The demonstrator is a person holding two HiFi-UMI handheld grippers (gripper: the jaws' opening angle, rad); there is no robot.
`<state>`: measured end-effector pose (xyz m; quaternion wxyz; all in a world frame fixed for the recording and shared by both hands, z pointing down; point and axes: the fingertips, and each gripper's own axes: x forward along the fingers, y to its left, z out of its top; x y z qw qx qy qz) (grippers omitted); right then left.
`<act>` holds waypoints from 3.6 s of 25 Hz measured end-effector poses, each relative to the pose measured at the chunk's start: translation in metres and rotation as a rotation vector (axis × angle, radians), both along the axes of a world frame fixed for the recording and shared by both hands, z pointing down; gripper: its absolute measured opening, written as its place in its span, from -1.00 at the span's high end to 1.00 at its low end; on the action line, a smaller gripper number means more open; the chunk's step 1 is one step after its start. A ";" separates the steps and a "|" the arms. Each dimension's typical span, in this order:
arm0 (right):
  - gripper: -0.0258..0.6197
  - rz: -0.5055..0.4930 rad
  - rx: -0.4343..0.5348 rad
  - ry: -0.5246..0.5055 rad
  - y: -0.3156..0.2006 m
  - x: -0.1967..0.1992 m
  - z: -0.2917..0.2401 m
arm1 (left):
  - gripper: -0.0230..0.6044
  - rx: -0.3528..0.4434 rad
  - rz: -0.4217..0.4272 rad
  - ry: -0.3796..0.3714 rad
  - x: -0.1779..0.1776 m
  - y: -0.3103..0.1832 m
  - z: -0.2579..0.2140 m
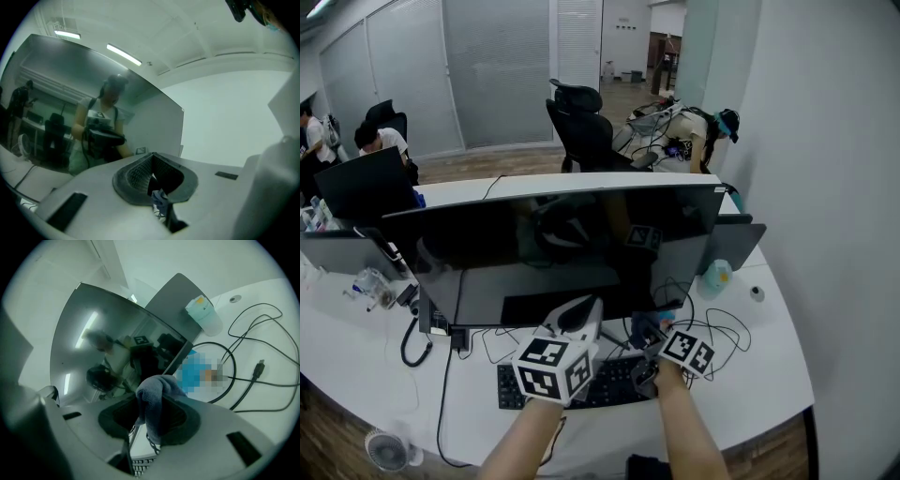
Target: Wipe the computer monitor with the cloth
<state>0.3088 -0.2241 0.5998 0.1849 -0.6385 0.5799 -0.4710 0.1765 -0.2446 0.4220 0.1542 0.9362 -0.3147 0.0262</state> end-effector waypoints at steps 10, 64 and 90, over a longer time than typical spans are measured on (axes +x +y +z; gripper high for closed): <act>0.53 -0.019 -0.021 0.008 -0.007 -0.032 0.007 | 0.91 -0.013 -0.011 0.010 -0.030 -0.005 0.004; 0.53 -0.157 -0.103 0.060 -0.043 -0.193 0.033 | 0.91 -0.092 -0.158 0.062 -0.209 -0.037 0.034; 0.53 -0.229 -0.127 0.104 -0.058 -0.259 0.035 | 0.91 -0.108 -0.204 0.078 -0.274 -0.047 0.045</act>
